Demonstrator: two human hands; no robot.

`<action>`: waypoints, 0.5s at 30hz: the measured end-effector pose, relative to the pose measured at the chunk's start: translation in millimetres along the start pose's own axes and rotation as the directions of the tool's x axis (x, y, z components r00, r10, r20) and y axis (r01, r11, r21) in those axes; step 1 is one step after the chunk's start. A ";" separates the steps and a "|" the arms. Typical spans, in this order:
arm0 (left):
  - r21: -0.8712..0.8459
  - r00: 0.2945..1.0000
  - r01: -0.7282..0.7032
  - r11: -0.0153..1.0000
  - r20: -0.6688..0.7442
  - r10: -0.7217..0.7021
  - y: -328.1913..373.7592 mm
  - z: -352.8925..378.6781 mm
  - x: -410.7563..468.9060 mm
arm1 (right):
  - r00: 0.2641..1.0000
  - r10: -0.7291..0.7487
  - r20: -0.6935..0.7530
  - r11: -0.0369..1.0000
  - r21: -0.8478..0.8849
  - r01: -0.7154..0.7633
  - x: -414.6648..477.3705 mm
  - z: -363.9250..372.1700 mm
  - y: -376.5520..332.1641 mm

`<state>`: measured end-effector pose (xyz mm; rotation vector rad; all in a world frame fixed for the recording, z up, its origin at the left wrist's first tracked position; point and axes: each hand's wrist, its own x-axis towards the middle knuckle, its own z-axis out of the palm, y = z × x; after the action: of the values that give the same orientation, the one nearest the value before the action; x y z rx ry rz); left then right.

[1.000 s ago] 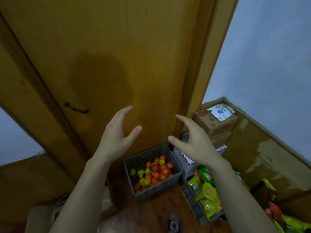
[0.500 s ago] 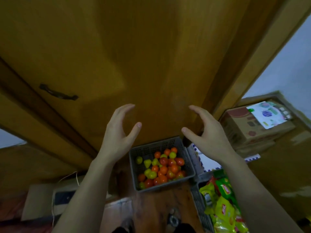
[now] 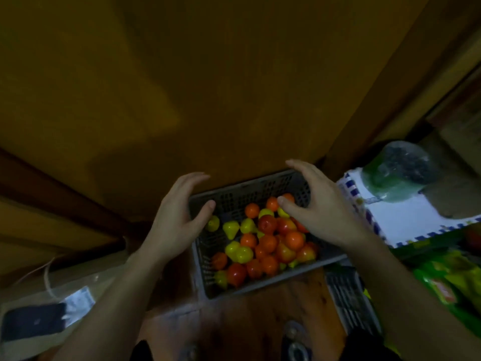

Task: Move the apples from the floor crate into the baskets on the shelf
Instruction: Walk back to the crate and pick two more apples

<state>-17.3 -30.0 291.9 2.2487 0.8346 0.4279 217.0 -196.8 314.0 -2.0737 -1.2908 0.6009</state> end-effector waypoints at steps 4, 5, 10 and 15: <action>0.041 0.996 -0.031 0.999 0.089 0.027 -106.3 79.0 20.6 | 0.997 -0.062 0.050 0.990 -0.121 0.067 34.9 75.8 87.1; 0.040 0.993 -0.037 0.999 0.112 0.033 -127.5 97.5 25.0 | 0.994 -0.078 0.083 0.983 -0.158 0.090 40.6 93.0 108.5; 0.075 0.974 -0.100 0.992 0.211 0.082 -208.4 166.8 31.2 | 0.964 -0.064 0.258 0.938 -0.314 0.146 57.6 163.3 197.7; 0.094 0.941 -0.157 0.983 0.318 0.119 -245.7 203.9 37.2 | 0.963 -0.043 0.268 0.912 -0.384 0.147 83.7 199.7 236.3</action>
<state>4.8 30.9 -23.0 2.4111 0.5520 0.0810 268.8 -147.7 1.5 -2.2941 -1.7794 0.6123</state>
